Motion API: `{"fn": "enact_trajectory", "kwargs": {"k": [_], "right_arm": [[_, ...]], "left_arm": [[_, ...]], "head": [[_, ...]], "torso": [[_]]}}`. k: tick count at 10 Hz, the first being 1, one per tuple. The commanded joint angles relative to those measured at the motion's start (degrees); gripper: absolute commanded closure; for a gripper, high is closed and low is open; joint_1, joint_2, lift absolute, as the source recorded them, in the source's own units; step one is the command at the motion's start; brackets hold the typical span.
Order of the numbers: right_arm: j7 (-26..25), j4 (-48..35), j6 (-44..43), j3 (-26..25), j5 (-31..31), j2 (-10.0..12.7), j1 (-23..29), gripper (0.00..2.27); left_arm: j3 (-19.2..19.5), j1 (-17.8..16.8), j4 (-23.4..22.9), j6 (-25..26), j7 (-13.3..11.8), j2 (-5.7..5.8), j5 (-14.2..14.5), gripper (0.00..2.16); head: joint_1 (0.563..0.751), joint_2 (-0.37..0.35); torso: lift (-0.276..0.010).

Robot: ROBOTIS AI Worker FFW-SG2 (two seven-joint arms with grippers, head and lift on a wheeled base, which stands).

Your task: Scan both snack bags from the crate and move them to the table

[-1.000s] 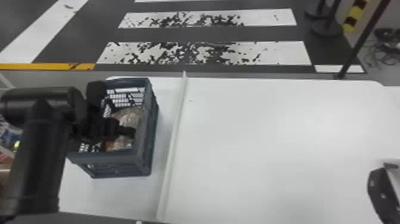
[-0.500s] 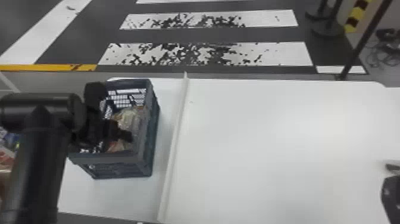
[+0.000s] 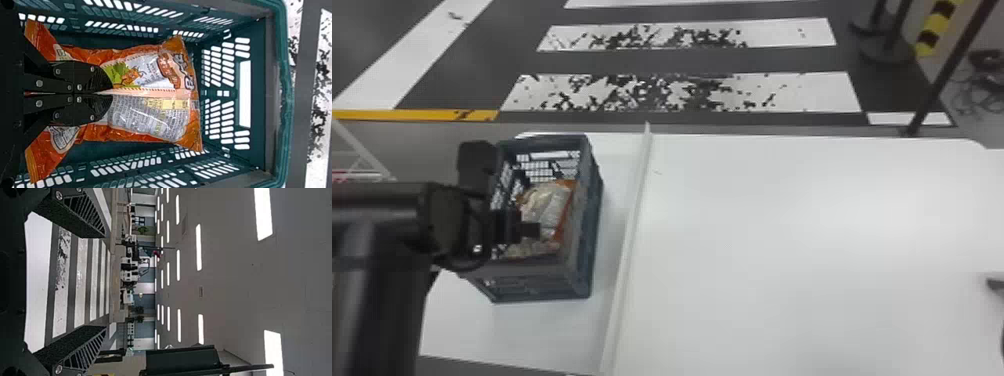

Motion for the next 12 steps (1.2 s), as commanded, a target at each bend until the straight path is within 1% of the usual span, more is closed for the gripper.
{"fn": "enact_trajectory", "kwargs": {"k": [1,3,4,6,8,9,12], "right_arm": [[0.0,0.1,-0.5,0.0,0.0,0.1,0.2,0.1],[0.1,0.1,-0.5,0.3,0.0,0.1,0.0,0.1],[0.0,0.1,-1.4,0.3,-0.2,0.1,0.0,0.1],[0.0,0.1,-1.9,-0.1,-0.8,0.1,0.0,0.1],[0.1,0.1,-2.1,-0.1,-0.8,0.1,-0.2,0.1],[0.0,0.2,-2.1,-0.1,-0.8,0.1,-0.4,0.1],[0.0,1.0,-1.9,0.1,-0.8,0.1,-1.1,0.1]], "left_arm": [[1.7,2.1,-4.3,0.0,0.2,-0.31,1.1,2.13],[2.9,4.1,-8.8,-0.2,1.2,-0.66,2.1,2.13],[3.0,4.5,-9.9,-0.2,1.9,-0.66,2.1,2.13],[2.9,4.7,-12.5,0.0,2.5,-0.66,2.2,2.13],[2.9,4.8,-14.3,0.2,2.4,-0.66,2.6,2.13],[3.3,4.8,-14.9,0.5,2.5,-0.66,3.7,2.13],[4.1,5.3,-15.8,0.5,3.1,-0.66,4.0,2.13]], "head": [[0.695,0.124],[0.695,0.123],[0.695,0.125],[0.695,0.126],[0.695,0.113],[0.695,0.11],[0.695,0.101]], "torso": [[-0.087],[-0.087],[-0.087],[-0.087],[-0.087],[-0.087],[-0.087]]}}
